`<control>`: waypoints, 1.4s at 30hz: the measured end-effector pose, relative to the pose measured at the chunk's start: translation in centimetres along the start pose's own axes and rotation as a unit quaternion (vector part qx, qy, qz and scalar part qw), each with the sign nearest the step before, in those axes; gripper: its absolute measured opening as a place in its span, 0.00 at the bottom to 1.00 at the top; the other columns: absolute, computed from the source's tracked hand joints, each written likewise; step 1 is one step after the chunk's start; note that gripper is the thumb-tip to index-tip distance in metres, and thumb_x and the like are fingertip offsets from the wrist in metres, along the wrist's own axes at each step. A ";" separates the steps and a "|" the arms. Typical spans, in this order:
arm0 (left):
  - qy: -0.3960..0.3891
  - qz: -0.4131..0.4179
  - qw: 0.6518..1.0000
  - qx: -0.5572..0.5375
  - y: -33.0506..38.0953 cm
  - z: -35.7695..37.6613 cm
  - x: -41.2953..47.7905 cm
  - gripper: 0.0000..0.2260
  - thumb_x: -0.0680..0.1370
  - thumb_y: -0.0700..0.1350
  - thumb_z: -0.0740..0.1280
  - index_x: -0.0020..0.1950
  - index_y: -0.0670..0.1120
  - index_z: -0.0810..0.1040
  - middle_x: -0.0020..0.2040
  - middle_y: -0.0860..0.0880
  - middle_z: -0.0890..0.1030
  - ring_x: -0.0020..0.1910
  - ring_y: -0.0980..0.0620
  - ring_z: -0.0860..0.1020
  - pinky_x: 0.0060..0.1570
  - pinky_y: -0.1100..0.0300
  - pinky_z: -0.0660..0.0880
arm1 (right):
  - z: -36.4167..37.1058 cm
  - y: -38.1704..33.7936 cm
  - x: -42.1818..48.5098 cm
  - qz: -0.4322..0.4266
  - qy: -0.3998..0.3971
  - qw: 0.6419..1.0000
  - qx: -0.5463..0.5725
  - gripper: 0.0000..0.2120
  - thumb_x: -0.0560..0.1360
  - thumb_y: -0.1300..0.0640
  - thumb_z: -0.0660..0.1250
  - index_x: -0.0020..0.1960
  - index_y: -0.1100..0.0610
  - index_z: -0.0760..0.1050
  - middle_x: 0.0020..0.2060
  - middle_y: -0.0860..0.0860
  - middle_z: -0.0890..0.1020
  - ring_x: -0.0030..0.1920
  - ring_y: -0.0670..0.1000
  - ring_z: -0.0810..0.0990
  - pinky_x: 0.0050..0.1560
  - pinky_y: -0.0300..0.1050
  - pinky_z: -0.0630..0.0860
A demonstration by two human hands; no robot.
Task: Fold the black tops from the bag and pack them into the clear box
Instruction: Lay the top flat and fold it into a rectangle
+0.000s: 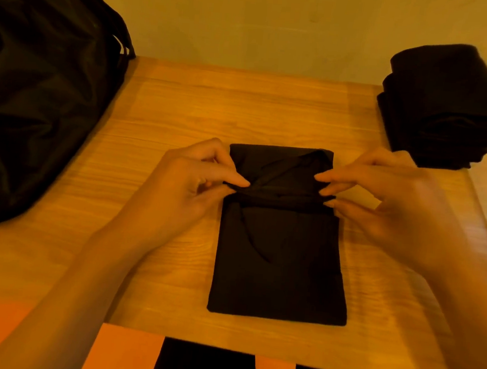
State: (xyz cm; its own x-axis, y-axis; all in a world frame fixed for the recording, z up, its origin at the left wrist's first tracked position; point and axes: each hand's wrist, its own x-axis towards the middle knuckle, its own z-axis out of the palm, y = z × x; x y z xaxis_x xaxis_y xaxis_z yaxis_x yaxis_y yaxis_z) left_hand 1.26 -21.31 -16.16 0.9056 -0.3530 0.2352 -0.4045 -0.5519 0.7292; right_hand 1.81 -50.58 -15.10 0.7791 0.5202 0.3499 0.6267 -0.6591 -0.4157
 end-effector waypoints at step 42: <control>-0.177 0.140 0.949 0.222 1.5 0.7 0.6 0.25 0.86 0.56 0.50 0.82 0.50 0.57 0.84 0.46 0.49 0.83 0.51 0.44 0.80 0.53 0.44 | 1.0 1.0 -0.5 0.095 -0.041 0.993 -0.052 0.25 0.78 0.39 0.59 0.69 0.50 0.77 0.68 0.48 0.77 0.72 0.51 0.71 0.67 0.62 0.70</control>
State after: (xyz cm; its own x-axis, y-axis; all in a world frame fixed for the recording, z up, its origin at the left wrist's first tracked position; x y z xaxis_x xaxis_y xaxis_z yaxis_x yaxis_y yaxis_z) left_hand 1.07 -22.87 -15.43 0.6862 -0.7216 0.0916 -0.7084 -0.6343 0.3096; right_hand 2.02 -50.95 -16.54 0.8843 0.4206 0.2028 0.4669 -0.8002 -0.3765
